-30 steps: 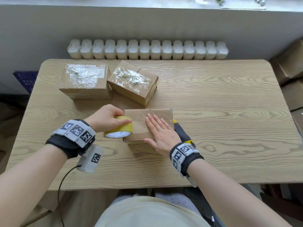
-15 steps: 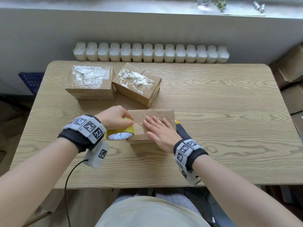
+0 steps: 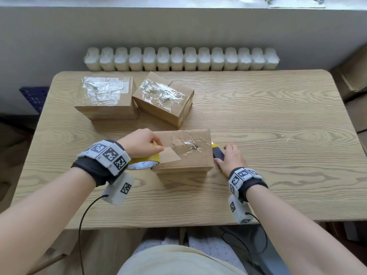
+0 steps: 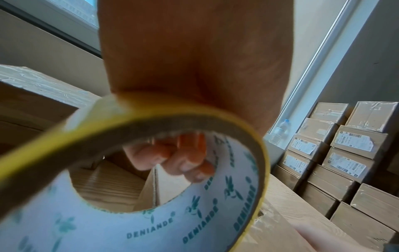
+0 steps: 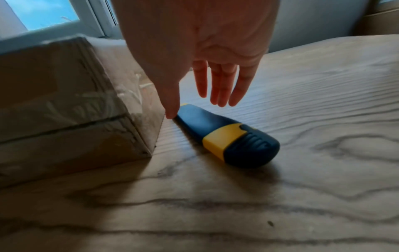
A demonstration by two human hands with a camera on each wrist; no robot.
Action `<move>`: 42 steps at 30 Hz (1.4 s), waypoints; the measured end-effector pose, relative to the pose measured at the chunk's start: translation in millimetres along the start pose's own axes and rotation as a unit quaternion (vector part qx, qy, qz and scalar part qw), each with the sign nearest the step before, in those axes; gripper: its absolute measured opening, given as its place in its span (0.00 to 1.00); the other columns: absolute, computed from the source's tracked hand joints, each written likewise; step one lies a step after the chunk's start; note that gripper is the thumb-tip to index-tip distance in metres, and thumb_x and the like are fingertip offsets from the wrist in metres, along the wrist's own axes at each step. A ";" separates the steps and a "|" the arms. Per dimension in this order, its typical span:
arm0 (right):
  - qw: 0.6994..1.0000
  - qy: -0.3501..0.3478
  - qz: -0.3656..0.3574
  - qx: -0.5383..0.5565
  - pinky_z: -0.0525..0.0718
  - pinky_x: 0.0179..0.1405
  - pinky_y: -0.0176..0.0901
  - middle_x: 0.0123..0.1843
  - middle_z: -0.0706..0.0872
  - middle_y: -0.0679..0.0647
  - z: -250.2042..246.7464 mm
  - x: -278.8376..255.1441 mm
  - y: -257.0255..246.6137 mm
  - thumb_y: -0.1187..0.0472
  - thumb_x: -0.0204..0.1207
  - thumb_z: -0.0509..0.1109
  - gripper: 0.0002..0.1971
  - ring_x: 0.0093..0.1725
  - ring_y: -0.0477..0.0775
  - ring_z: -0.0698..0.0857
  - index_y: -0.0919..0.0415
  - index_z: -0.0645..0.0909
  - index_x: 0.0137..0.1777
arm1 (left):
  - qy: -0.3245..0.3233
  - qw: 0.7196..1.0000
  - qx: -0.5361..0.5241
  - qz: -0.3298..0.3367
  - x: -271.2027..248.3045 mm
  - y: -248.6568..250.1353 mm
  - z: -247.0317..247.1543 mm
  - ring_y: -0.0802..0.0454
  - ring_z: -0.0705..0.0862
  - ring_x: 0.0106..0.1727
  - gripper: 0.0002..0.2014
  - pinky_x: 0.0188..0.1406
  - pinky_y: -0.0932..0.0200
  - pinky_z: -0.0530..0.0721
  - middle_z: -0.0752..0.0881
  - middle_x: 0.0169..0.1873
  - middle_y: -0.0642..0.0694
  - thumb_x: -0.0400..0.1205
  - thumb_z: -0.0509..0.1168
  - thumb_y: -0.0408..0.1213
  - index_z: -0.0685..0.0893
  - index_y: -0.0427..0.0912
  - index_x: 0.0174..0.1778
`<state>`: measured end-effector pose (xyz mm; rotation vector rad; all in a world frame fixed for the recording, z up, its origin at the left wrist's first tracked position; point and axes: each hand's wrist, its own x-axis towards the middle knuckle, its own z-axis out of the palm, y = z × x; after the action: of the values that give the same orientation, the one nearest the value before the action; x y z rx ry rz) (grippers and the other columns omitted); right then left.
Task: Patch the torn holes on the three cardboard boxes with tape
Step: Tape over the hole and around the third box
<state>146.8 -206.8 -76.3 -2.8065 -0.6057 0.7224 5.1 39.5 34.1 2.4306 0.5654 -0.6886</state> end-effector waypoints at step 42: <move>0.806 -0.410 0.012 0.427 0.86 0.43 0.46 0.49 0.81 0.70 -32.3 -48.4 -92.3 0.65 0.78 0.68 0.10 0.47 0.62 0.80 0.73 0.79 0.54 | -0.028 0.997 -0.071 -0.029 15.7 -2.2 2.4 0.51 0.79 0.34 0.09 0.36 0.56 0.77 0.84 0.29 0.47 0.78 0.66 0.41 0.90 0.44 0.38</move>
<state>92.7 -146.7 -3.0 -1.5887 -0.2187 1.7055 15.4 43.5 22.5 2.2646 0.6437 -0.7131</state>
